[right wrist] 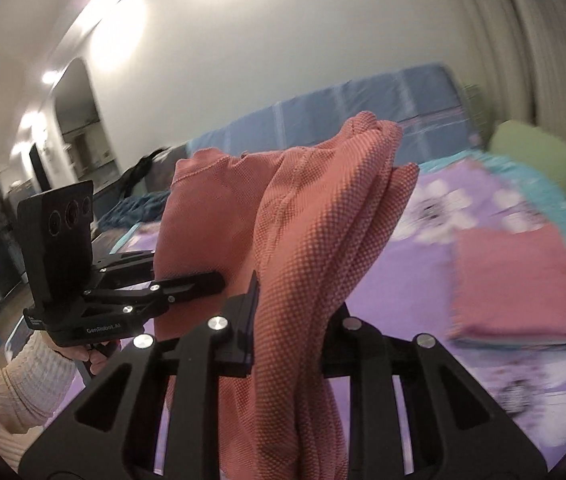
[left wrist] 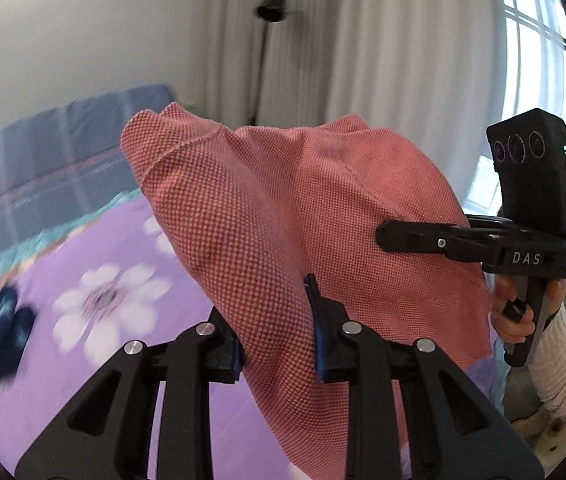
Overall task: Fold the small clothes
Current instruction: 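Lift the folded sweatshirt with both grippers and carry it toward the clothes stack, then lower the sweatshirt onto the folded clothes stack and open both grippers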
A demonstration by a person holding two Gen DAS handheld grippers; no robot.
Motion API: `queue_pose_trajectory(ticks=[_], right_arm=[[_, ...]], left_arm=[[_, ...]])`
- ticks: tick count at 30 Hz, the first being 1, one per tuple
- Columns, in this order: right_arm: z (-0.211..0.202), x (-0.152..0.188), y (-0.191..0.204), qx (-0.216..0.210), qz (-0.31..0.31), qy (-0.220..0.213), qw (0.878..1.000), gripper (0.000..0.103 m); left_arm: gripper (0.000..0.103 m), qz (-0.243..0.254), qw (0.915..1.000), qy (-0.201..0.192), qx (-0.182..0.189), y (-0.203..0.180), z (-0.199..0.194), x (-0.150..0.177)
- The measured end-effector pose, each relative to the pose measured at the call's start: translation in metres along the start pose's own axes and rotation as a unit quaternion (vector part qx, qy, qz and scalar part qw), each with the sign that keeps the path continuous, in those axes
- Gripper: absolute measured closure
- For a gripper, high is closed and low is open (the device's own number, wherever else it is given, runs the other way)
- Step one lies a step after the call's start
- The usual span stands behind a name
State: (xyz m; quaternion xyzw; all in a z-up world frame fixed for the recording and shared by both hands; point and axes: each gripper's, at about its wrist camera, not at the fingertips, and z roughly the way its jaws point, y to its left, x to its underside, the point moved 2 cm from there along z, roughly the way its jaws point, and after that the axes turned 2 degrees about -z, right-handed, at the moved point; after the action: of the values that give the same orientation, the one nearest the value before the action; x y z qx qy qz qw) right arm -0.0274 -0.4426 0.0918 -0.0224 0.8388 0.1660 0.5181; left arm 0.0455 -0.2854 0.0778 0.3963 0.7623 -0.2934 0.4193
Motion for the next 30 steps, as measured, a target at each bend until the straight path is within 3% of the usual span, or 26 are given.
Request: queue_pose_trajectory(ticks=[6,13,19,26,27,28,29,30], right_arm=[[-0.050,-0.021,-0.054,0.072,0.013,-0.034,0.997,0.082],[-0.068,-0.034,-0.113,0.119,0.018,-0.051,0.991,0.082],[-0.042,-0.059,-0.172,0.146,0.024,-0.042,0.988,0.082],[0.018,-0.073,-0.242,0.202,0.018,-0.010,0.979,0.080],[0.029,-0.072,-0.254,0.209,0.023,0.005,0.978,0.078],[0.048,-0.064,-0.277,0.240,0.042,0.042,0.969,0.064],[0.058,-0.054,-0.291,0.280,0.055,0.067,0.956,0.038],[0.069,-0.044,-0.307,0.346,0.067,0.098,0.931,0.030]], left_arm=[[0.077,0.058,0.9983,-0.001,0.012,-0.050,0.057,-0.057],[0.077,0.080,0.9967,0.005,0.011,-0.074,0.107,-0.090],[0.077,0.072,0.9972,0.018,-0.003,-0.068,0.165,-0.119],[0.073,-0.012,0.9977,0.066,-0.008,-0.035,0.255,-0.128],[0.062,-0.027,0.9962,0.082,-0.013,-0.027,0.269,-0.125],[0.046,-0.046,0.9922,0.112,-0.029,-0.018,0.291,-0.115],[0.040,-0.051,0.9873,0.139,-0.059,-0.010,0.310,-0.104],[0.039,-0.050,0.9803,0.164,-0.098,-0.003,0.325,-0.091]])
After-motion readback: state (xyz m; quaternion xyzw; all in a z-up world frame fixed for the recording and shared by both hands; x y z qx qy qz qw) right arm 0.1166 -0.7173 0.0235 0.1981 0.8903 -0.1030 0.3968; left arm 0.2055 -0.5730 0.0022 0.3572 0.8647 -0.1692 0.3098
